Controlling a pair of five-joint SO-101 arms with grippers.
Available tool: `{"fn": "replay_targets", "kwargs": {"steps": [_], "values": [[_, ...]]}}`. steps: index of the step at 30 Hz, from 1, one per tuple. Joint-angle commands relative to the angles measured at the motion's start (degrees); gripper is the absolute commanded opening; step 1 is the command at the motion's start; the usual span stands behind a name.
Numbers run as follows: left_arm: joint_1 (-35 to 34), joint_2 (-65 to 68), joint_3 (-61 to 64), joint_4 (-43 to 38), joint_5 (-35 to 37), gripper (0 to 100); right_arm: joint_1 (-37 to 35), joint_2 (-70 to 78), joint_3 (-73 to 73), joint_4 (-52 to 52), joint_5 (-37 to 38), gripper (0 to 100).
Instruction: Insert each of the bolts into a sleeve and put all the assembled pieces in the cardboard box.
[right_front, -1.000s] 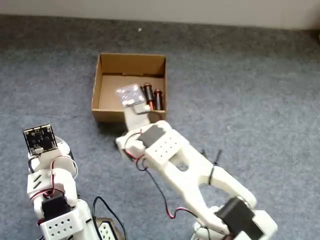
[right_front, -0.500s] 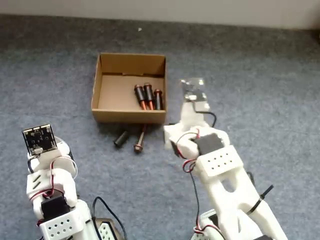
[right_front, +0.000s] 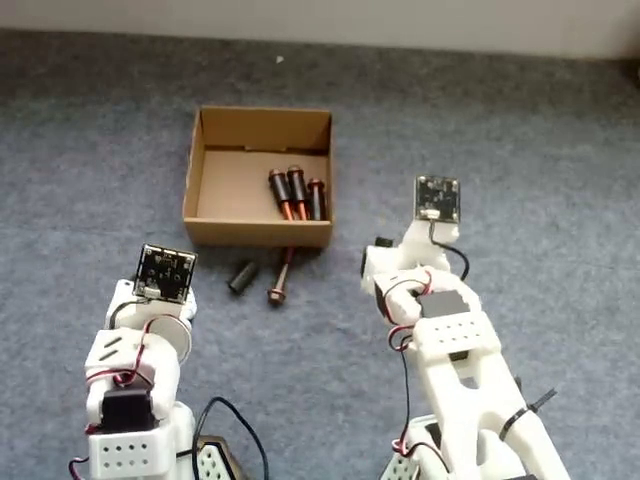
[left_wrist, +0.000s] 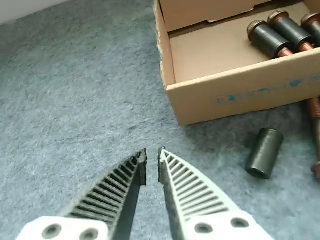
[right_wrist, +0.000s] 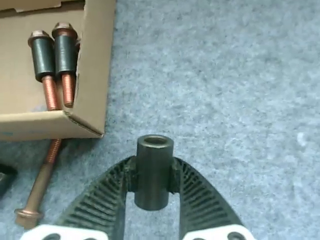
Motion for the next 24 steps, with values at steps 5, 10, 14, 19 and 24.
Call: {"fn": "replay_targets", "kwargs": {"steps": [5, 10, 14, 19, 24], "values": [[9.45, 0.04, -17.19, 12.04, -0.97, 9, 3.74, -2.24, -0.31, -3.56, 0.62, 0.5], [16.31, 0.13, -20.53, 15.21, -0.70, 13, 3.82, -2.24, -0.22, -3.47, 0.62, 0.5], [17.54, 4.79, -20.62, 14.15, -0.62, 14, 4.00, -2.07, -0.22, -3.47, 0.62, 0.5], [21.23, 20.35, -23.78, 9.49, 2.29, 14, 4.00, -1.80, -0.22, -3.47, 0.62, 0.5], [26.68, 38.20, -27.74, 2.37, 7.74, 14, 4.00, -1.80, -0.22, -3.47, 0.70, 0.5]]}}
